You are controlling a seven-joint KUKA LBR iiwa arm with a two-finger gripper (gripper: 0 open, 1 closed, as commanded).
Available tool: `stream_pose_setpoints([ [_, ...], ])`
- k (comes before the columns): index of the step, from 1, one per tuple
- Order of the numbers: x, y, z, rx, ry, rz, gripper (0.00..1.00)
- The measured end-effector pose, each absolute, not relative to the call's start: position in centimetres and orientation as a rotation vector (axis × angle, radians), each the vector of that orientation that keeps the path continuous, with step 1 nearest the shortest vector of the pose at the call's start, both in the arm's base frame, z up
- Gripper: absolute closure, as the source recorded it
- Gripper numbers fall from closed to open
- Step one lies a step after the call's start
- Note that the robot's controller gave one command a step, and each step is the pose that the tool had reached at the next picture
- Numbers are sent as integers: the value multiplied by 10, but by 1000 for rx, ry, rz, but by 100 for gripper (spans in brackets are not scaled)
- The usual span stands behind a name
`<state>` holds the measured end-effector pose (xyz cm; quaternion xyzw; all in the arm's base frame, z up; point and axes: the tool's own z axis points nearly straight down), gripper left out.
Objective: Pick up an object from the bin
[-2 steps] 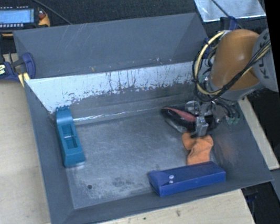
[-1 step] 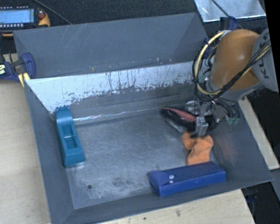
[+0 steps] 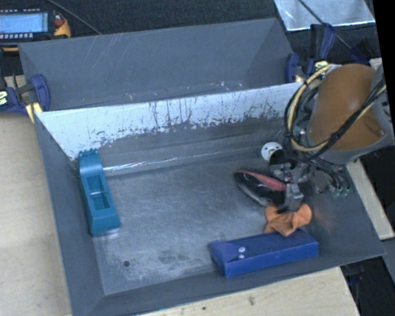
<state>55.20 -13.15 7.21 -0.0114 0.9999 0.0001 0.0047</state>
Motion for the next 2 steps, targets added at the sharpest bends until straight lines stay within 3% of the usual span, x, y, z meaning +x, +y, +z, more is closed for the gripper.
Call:
stream_pose_setpoints([
  [1, 539, -141, 71, -28, 3141, 2, 100],
  [2, 562, -113, 209, 15, 3138, -1, 100],
])
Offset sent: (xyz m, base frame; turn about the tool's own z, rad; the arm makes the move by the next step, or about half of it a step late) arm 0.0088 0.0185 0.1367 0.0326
